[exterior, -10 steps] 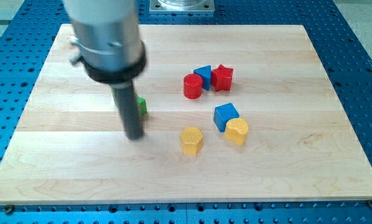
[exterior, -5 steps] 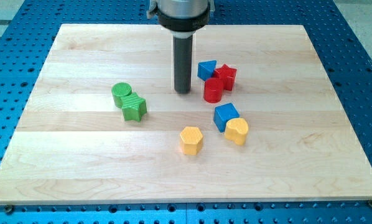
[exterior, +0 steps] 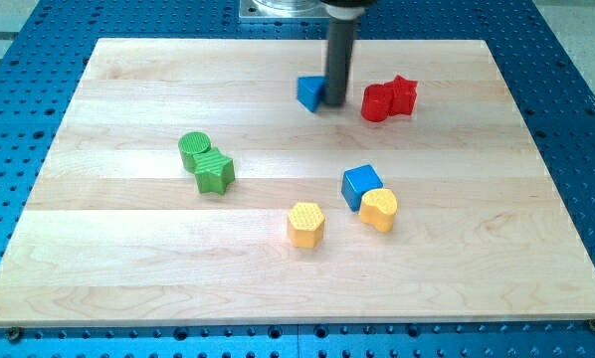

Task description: Slide the red blocks and triangle parallel to each other

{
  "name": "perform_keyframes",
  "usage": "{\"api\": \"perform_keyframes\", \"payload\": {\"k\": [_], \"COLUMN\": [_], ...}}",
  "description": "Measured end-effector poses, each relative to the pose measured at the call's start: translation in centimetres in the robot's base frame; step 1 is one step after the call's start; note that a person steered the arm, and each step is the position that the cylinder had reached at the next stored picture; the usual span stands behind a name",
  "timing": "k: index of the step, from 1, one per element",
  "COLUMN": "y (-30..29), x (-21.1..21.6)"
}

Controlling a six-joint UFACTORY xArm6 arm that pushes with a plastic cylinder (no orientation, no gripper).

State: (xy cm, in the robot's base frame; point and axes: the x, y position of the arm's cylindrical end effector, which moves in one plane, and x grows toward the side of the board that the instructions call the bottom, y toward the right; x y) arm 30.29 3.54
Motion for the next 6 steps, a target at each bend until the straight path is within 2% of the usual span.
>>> {"api": "perform_keyframes", "payload": {"k": [2,3,4,5,6], "y": [-1.0,-1.9,-3.1,-5.1,-8.1], "x": [-5.6,-0.1,0.8,-3.1,0.8]}}
